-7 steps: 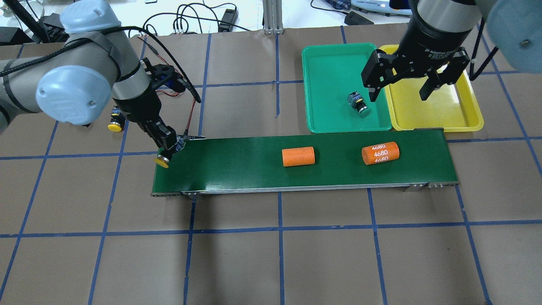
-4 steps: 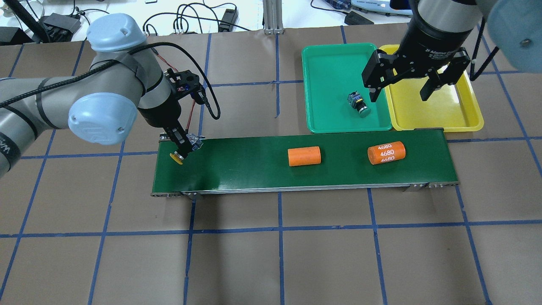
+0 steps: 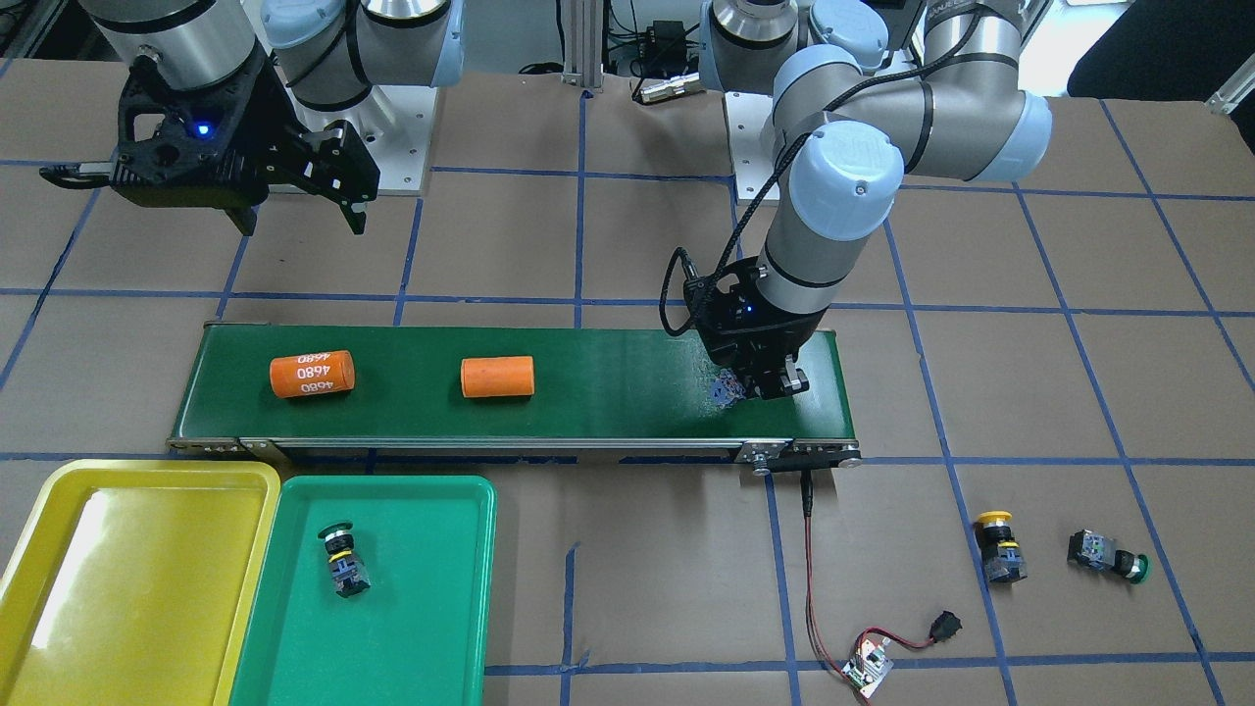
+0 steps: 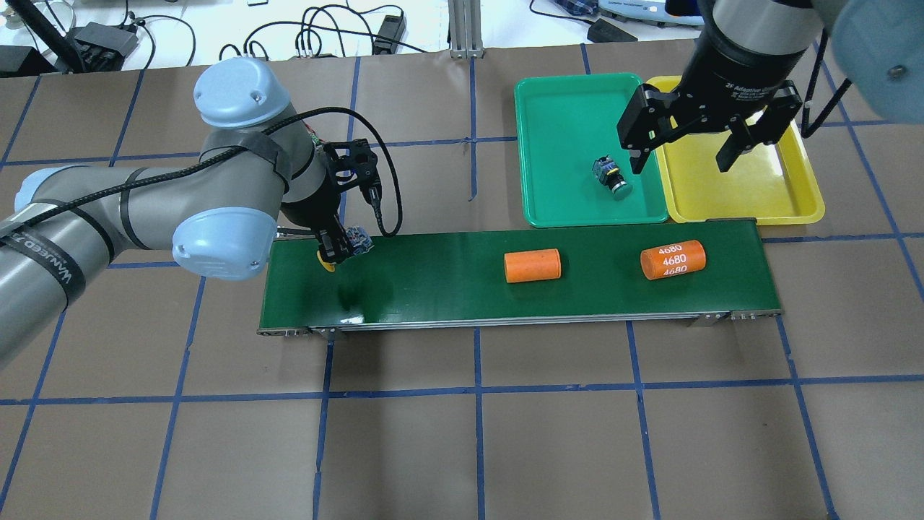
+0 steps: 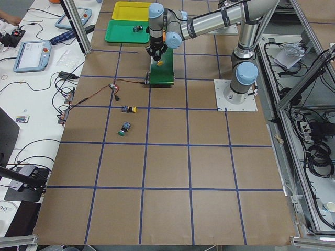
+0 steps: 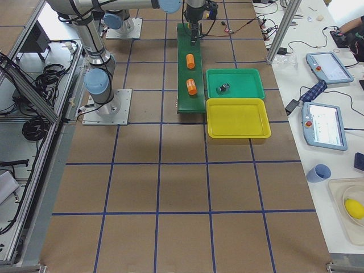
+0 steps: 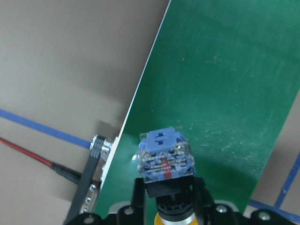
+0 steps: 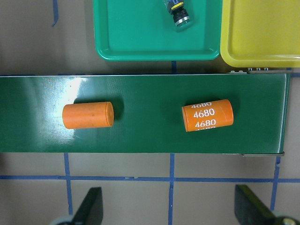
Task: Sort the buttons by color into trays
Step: 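Place the yellow-capped switch on the belt with the left gripper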
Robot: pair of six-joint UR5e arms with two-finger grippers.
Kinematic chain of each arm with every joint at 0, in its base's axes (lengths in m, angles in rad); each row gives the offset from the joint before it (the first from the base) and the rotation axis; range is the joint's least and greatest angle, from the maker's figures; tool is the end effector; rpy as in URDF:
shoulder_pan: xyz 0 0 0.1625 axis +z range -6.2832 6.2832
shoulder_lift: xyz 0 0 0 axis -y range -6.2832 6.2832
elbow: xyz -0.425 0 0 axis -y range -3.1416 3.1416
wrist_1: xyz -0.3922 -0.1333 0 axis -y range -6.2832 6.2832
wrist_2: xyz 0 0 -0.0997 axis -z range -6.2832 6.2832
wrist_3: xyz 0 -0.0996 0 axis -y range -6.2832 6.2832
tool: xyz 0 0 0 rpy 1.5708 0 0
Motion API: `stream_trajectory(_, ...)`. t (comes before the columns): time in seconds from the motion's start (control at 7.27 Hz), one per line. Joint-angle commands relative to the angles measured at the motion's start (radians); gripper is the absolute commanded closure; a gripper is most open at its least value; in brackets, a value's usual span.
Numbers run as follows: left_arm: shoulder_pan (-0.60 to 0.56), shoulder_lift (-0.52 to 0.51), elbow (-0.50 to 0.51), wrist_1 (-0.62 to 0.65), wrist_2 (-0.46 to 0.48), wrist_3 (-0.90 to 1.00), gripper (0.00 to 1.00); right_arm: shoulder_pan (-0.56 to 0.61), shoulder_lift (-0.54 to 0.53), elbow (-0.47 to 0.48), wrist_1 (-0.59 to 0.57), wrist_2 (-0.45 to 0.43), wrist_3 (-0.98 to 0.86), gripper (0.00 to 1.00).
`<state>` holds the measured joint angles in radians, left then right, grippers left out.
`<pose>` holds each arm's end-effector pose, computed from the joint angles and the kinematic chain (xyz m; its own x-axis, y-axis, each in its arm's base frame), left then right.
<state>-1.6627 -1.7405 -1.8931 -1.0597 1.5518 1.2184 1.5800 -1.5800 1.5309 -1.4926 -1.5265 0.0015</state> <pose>-0.1823 -0.5044 0.2985 -0.2575 0.9662 -0.0114 0.9661 0.2572 -0.0244 0.1422 -0.4833 0.5044 -0.9990 -0.0064 -0.0442 -0.0077 0.9995 0.0292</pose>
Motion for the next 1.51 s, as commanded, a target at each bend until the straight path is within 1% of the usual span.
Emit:
stream_trajectory(0.0,-0.023,-0.005,-0.023,0.074,0.001,0.157,1.0,-0.002,0.0,0.0,0.0,0.0,0.0,0.0)
stream_trajectory(0.14,-0.057,0.007,-0.044,0.081,0.022,0.164,1.0,-0.005,0.0,0.002,0.0,0.0,0.0,0.0)
stream_trajectory(0.28,-0.086,0.003,-0.06,0.099,0.104,0.162,1.0,-0.003,0.0,0.002,0.0,0.0,0.0,0.0)
stream_trajectory(0.41,-0.103,-0.001,-0.07,0.116,0.112,0.158,1.0,-0.003,0.0,0.002,0.0,0.0,0.0,0.0)
stream_trajectory(0.55,-0.106,-0.005,-0.089,0.154,0.113,0.158,0.01,-0.003,0.0,0.002,0.0,0.0,0.0,0.0)
stream_trajectory(0.69,-0.104,0.002,-0.112,0.187,0.114,0.161,0.0,-0.002,0.002,0.002,0.0,0.0,0.0,0.0)
stream_trajectory(0.83,-0.101,0.021,-0.098,0.181,0.117,0.158,0.0,-0.002,0.002,0.002,0.0,0.0,0.0,0.0)
stream_trajectory(0.96,-0.066,0.028,-0.083,0.173,0.116,0.15,0.0,-0.003,0.0,0.002,0.0,0.0,0.0,0.0)
stream_trajectory(1.1,-0.01,-0.003,-0.052,0.175,0.113,0.103,0.0,-0.003,0.0,0.002,0.0,0.0,0.0,0.0)
stream_trajectory(1.24,0.071,-0.043,0.013,0.162,0.091,0.025,0.0,0.0,0.0,0.002,0.002,0.0,0.0,0.0)
stream_trajectory(1.38,0.134,-0.1,0.149,0.133,0.091,0.003,0.0,0.0,0.0,0.002,0.0,0.002,0.0,0.0)
